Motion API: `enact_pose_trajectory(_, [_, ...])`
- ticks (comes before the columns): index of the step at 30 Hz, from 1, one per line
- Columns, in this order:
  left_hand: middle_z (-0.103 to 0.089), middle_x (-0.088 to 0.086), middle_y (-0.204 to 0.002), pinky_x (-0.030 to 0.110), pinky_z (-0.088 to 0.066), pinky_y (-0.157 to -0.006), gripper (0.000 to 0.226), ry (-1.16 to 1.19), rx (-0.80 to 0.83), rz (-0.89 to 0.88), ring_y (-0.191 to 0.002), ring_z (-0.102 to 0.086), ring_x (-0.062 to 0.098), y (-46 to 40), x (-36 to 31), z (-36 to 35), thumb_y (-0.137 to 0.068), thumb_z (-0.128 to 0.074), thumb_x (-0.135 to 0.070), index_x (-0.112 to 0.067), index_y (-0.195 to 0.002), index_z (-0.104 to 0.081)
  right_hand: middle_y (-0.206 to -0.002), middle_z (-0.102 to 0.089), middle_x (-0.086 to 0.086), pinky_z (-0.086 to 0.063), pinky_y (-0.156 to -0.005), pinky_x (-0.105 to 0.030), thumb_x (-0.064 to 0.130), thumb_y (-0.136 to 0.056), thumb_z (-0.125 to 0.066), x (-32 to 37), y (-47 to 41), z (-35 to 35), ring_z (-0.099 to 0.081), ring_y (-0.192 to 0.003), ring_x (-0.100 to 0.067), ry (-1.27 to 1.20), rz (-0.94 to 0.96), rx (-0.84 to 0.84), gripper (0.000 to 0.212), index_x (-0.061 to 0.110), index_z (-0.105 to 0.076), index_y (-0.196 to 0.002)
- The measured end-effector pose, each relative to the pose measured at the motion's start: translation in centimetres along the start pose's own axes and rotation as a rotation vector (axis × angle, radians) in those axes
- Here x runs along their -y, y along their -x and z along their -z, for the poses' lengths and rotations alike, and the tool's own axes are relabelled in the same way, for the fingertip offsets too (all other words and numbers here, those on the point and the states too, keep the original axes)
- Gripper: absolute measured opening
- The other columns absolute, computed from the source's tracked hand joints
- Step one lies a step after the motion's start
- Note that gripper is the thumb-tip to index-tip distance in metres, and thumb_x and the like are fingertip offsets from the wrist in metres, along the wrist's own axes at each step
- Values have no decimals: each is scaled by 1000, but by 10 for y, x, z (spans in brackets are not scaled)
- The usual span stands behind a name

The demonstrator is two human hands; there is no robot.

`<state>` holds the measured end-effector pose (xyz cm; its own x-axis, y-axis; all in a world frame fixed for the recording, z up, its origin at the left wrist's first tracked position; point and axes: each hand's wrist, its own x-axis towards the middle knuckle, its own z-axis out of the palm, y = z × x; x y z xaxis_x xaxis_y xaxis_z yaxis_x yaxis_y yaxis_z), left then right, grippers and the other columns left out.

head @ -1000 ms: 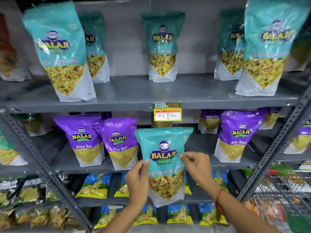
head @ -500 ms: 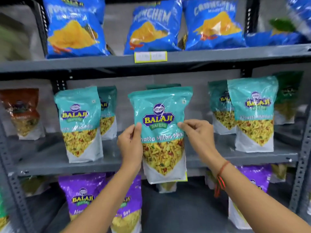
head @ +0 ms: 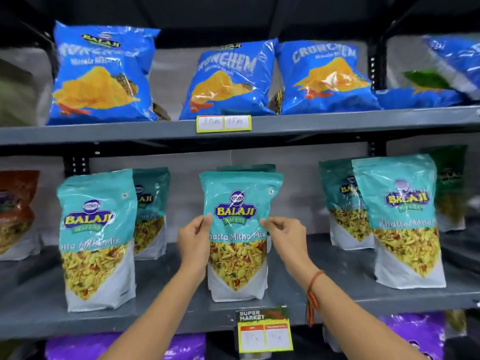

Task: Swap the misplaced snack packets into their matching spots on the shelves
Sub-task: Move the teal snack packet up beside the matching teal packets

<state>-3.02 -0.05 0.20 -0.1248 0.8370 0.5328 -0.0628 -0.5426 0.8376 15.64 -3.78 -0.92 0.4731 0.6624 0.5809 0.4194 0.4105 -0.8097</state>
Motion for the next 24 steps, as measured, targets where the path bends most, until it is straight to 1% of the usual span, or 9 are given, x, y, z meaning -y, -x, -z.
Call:
enact_pose_trajectory(2, [-77,-4,-82,46,-57,-81,21,33,51,9,-86,-73,20,-3,3,2,-92,-60,-33,-25,-77,-73,-88,-80,-13,-60,-83,-50,47,-81,-68,-4,0,0,-74,-92,-34,-29,-5,24,41,8,-78,-89])
enact_pose_trajectory(5, [-77,-4,-98,29,-57,-80,10,53,191,27,-93,-72,8,-1,7,11,-89,-63,-32,-26,-94,-70,-95,-81,-1,-59,-72,-34,49,-82,-73,-14,6,7,-75,-91,-21,-130,-72,132,35,19,-79,-100])
enact_pose_trajectory(6, [-76,-8,-100,21,-54,-78,11,31,239,43,-91,-70,-1,1,11,16,-87,-67,-31,-30,-98,-67,-100,-80,2,-57,-72,-30,56,-76,-74,-18,11,10,-74,-94,-17,-139,-109,200,45,23,-74,-108])
enact_pose_trajectory(8, [-72,-20,-101,11,-49,-77,35,-52,333,95,-89,-66,-13,6,25,31,-77,-77,-34,-38,-107,-59,-115,-74,7,-59,-84,-32,68,-61,-79,-34,19,17,-69,-107,-9,-92,-174,340,76,33,-61,-126])
enact_pose_trajectory(10, [-69,-16,-114,14,-49,-86,71,-149,465,173,-102,-65,-6,11,47,46,-64,-86,-40,-36,-124,-49,-126,-66,13,-55,-98,-32,67,-55,-83,-50,28,22,-64,-115,-4,23,-207,495,90,38,-48,-133])
enact_pose_trajectory(13, [-71,-5,-115,21,-54,-86,99,-270,591,254,-103,-69,9,21,69,59,-40,-91,-58,-25,-125,-51,-128,-64,18,-54,-95,-20,51,-63,-86,-55,39,22,-65,-111,1,139,-181,599,76,43,-45,-127])
enact_pose_trajectory(16, [-77,-1,-102,28,-56,-85,84,-301,522,206,-97,-72,15,23,78,58,-35,-90,-60,-25,-106,-64,-126,-66,15,-52,-97,-23,49,-66,-84,-51,41,17,-64,-113,-3,218,-120,612,75,33,-52,-133])
enact_pose_trajectory(19, [-78,-1,-97,30,-57,-85,59,-317,501,193,-91,-74,12,24,77,51,-49,-93,-39,-24,-100,-67,-126,-67,14,-52,-99,-25,50,-66,-85,-52,39,19,-64,-113,-3,235,-119,624,77,29,-55,-134])
enact_pose_trajectory(24, [-79,-5,-96,37,-58,-89,67,-350,501,181,-90,-74,10,26,75,31,-43,-88,-50,-25,-101,-68,-122,-69,13,-53,-98,-25,45,-67,-86,-56,28,36,-65,-110,-3,242,-161,605,68,27,-59,-127])
